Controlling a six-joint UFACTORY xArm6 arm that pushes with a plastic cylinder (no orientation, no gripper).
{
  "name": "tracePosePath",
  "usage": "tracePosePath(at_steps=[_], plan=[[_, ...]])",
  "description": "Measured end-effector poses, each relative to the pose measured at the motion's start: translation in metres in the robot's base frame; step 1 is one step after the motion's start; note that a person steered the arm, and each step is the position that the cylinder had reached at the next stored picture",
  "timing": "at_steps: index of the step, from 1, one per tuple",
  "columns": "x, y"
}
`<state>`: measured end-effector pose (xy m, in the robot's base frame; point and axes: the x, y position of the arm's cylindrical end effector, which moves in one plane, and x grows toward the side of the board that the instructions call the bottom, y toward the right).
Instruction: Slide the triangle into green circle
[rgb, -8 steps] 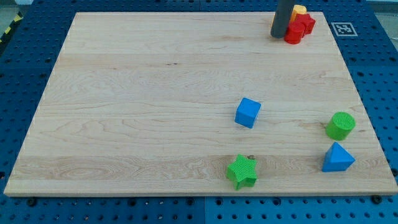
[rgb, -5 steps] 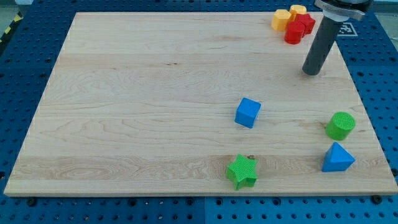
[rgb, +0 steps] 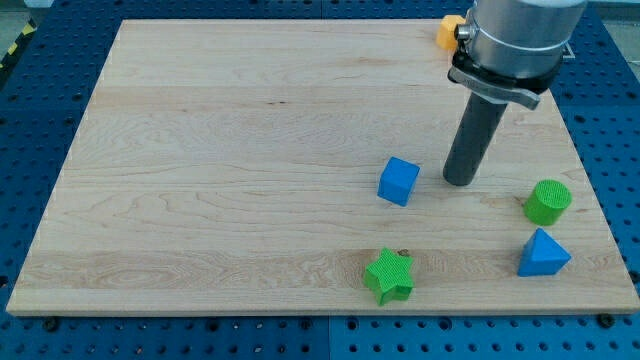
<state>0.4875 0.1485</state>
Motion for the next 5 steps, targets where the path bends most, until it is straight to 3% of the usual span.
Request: tracePosePath(at_steps=[5], plan=[[0.09, 0.0]])
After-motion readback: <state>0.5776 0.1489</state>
